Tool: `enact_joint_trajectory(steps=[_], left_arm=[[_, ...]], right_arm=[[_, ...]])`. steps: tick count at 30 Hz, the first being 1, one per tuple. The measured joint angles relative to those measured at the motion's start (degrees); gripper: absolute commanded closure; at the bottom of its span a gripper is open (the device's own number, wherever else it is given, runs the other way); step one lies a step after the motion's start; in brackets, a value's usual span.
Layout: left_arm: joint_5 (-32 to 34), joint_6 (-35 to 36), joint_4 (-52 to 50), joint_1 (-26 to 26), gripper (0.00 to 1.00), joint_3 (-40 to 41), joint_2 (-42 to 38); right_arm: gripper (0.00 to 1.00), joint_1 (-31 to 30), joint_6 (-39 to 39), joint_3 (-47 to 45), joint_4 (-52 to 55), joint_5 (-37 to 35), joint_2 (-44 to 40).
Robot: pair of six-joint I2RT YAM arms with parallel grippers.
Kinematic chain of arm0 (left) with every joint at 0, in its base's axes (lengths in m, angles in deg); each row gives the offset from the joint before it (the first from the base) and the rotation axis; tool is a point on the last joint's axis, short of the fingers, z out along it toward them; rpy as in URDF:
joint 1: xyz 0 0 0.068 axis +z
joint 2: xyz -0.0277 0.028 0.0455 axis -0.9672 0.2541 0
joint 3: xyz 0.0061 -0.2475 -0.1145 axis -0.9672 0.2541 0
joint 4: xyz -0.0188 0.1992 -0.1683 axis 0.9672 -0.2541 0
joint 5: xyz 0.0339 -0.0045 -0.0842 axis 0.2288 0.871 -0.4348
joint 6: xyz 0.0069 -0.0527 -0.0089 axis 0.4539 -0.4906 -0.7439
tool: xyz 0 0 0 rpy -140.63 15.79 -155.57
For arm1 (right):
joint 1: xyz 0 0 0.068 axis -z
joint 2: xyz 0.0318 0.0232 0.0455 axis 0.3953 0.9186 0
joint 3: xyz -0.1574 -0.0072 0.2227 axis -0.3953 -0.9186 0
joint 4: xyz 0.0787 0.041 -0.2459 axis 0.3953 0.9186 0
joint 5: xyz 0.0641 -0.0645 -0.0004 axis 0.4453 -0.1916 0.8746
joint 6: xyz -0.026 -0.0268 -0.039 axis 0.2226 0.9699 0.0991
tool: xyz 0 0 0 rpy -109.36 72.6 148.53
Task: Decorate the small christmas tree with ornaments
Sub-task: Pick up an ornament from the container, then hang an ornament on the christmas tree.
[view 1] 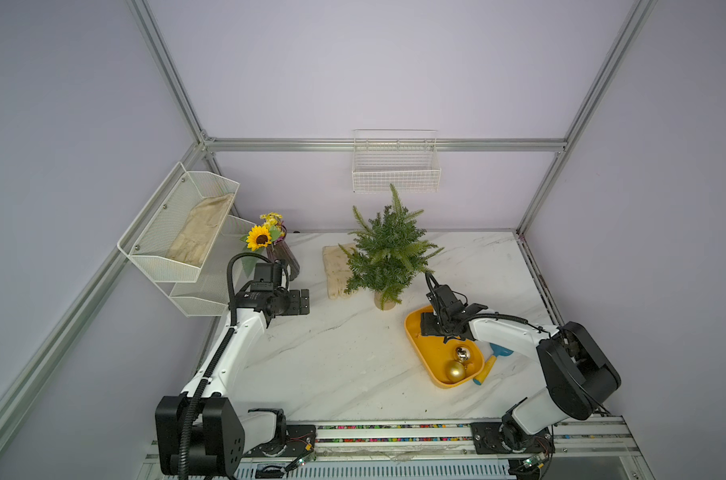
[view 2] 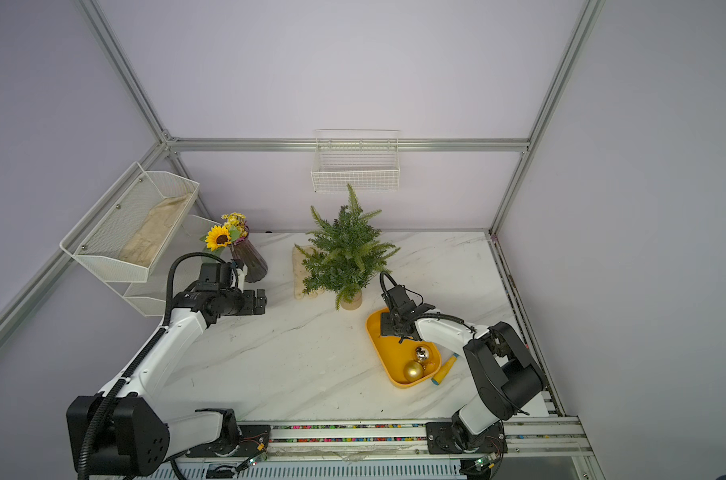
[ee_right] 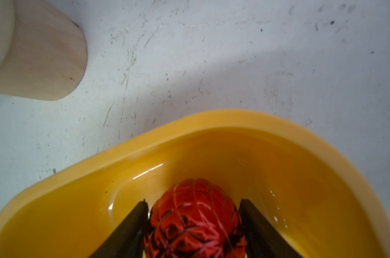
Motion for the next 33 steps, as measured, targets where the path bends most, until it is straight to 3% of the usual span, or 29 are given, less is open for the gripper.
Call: enact_joint_trajectory(steps=[7,19,33], left_arm=[[0.00,0.00,0.00,0.00,0.00,0.00,0.00],[0.13,0.00,0.00,0.00,0.00,0.00,-0.17],[0.15,0.00,0.04,-0.42,0.00,0.00,-1.97]], right_arm=[[0.43,0.00,-0.85,-0.79,-0.35,0.11,-0.96],[0.43,0.00,-1.49,-0.57,3.50,-1.75,-12.24],[0.43,0.00,-1.27,11.96,16.59,-5.84,-25.14]])
